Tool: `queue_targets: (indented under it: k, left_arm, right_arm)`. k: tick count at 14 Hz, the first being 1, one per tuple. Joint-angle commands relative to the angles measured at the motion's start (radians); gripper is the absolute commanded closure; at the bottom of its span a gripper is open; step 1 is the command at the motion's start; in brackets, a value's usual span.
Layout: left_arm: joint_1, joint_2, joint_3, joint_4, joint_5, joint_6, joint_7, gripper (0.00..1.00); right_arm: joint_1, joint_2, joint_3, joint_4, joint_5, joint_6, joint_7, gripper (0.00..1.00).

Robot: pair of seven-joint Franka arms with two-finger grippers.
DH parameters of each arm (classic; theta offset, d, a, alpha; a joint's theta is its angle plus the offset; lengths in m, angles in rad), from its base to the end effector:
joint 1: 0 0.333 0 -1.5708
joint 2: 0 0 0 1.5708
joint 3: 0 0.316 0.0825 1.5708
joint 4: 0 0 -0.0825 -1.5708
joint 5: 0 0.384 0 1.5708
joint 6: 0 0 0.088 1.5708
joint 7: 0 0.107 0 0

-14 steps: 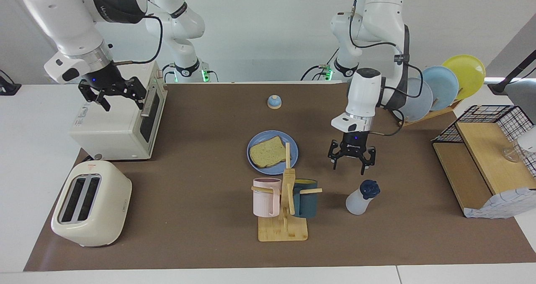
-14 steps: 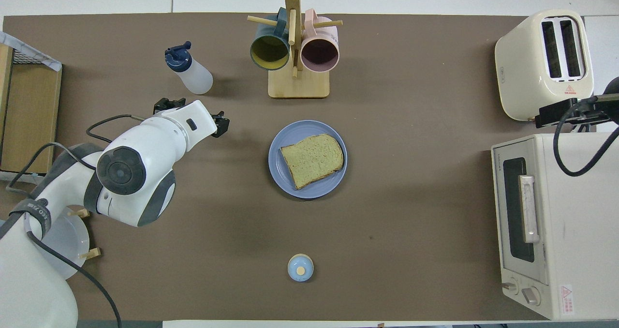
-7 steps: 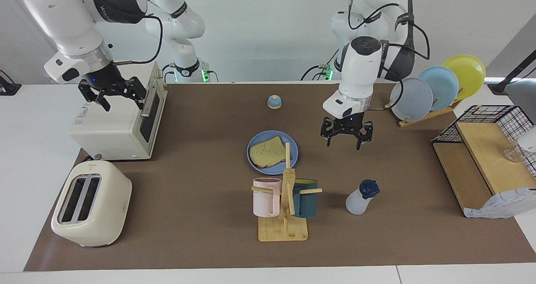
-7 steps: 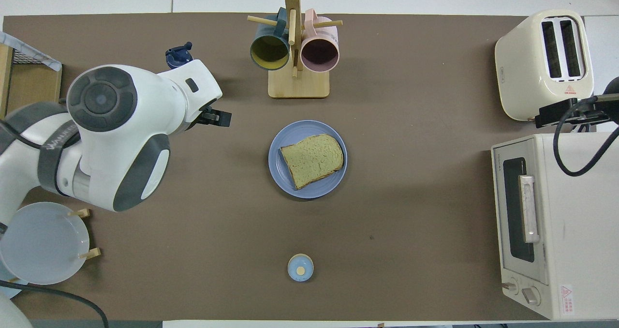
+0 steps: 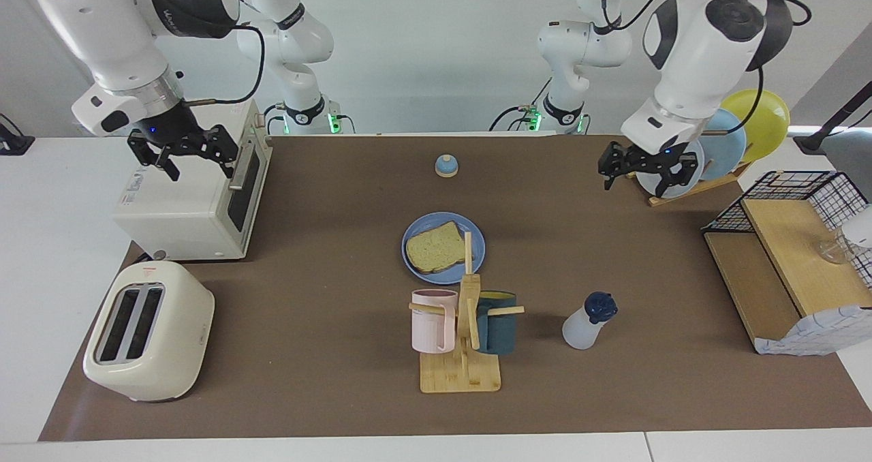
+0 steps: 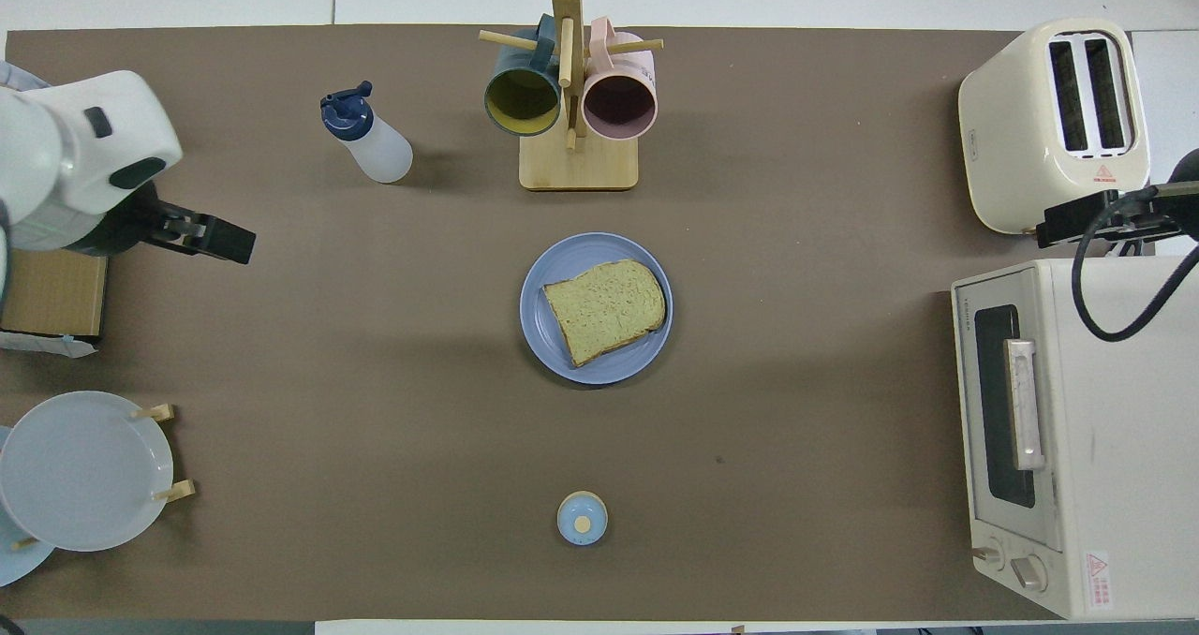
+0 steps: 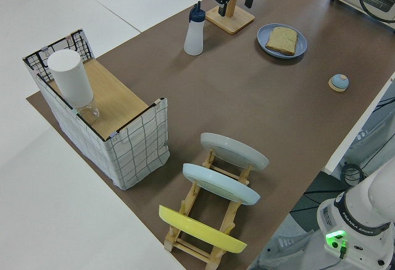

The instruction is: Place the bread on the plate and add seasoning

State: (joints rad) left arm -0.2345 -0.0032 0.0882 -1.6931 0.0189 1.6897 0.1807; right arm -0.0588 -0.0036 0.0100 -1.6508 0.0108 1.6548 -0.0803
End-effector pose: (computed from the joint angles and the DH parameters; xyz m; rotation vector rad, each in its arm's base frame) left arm 0.5548 -0.0799 0.5785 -3.0809 0.5118 0.0008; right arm 0.5587 -0.0262 0.5959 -3.1310 -0.0480 -0.0130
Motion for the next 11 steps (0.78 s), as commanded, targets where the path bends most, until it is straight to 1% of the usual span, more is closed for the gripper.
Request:
queue_targets:
  k: [1,7,8,10,11]
  left_arm:
    - [0.058,-0.043,-0.010,-0.013,-0.017,-0.030,0.059,0.00]
    - [0.047,-0.043,-0.012,-0.014,-0.005,-0.008,0.051,0.00]
    - [0.056,-0.053,-0.010,-0.013,-0.005,-0.010,0.051,0.00]
    - [0.057,-0.064,0.034,-0.014,-0.005,-0.010,0.049,0.00]
    - [0.063,-0.061,0.033,-0.011,-0.005,-0.022,0.046,0.00]
  right_arm:
    - [-0.012,-0.006,0.005,-0.004,0.009,-0.004,-0.016,0.00]
    - [-0.012,-0.006,0.005,-0.004,0.009,-0.004,-0.018,0.00]
    - [-0.012,-0.006,0.005,-0.004,0.009,-0.004,-0.016,0.00]
    - [-0.012,-0.006,0.005,-0.003,0.009,-0.004,-0.018,0.00]
    - [-0.012,-0.007,0.005,-0.004,0.009,-0.004,-0.016,0.00]
